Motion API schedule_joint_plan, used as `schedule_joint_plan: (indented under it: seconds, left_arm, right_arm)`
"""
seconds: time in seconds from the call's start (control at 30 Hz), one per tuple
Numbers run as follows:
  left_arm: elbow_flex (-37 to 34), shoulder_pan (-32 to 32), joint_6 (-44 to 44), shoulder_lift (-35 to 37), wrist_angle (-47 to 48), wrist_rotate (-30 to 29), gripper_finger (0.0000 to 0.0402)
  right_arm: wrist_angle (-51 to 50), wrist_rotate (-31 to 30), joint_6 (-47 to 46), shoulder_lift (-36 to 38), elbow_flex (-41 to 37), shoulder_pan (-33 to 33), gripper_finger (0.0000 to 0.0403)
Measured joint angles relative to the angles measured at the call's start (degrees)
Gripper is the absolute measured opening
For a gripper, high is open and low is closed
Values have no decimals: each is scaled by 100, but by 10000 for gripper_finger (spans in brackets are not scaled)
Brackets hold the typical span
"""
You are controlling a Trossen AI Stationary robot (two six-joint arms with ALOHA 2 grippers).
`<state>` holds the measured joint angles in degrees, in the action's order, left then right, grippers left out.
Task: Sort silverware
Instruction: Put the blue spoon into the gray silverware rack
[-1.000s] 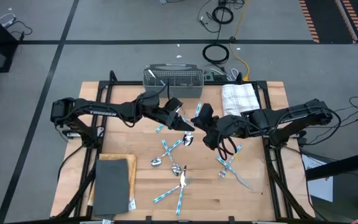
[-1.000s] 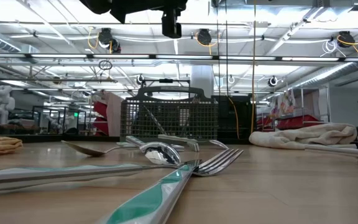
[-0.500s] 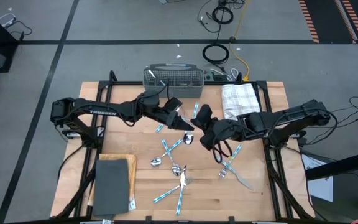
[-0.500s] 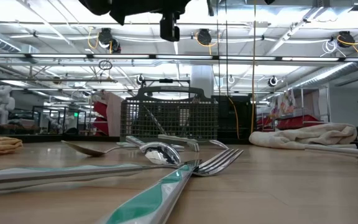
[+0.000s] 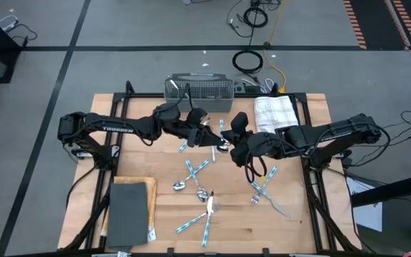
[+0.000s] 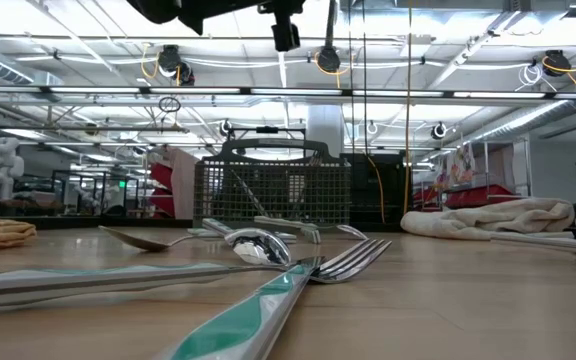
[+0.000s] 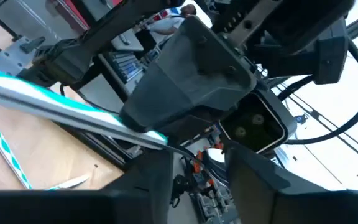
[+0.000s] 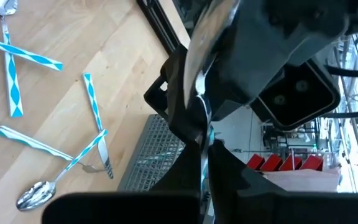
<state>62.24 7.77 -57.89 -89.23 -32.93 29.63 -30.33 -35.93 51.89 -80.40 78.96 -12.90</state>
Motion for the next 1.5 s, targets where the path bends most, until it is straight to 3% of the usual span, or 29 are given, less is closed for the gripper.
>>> schedule_joint_plan:
  seconds: [0.2,0.33,0.53,0.77,1.23,1.4,1.5]
  left_arm:
    - [11,0,-27,7,2,234,181]
    - [11,37,-310,7,-141,845,183]
    - [11,75,-42,7,-227,1029,183]
    - [22,295,-124,18,-351,1660,183]
    - [33,297,-116,28,-455,1838,183]
    - [33,306,-20,26,-403,1834,183]
    - [31,310,-23,22,-288,1942,183]
  right_arm:
    - [17,243,-304,0,-4,58,1]
    - [23,494,-560,0,-4,94,1]
    - [166,530,-653,19,-5,168,1]
    - [172,1051,-1099,178,-11,506,1]
    - [420,1762,-1263,212,-15,931,1]
    - [-271,1867,-1843,237,-15,1138,2]
    - [-1284,2662,-2490,286,-14,1342,19]
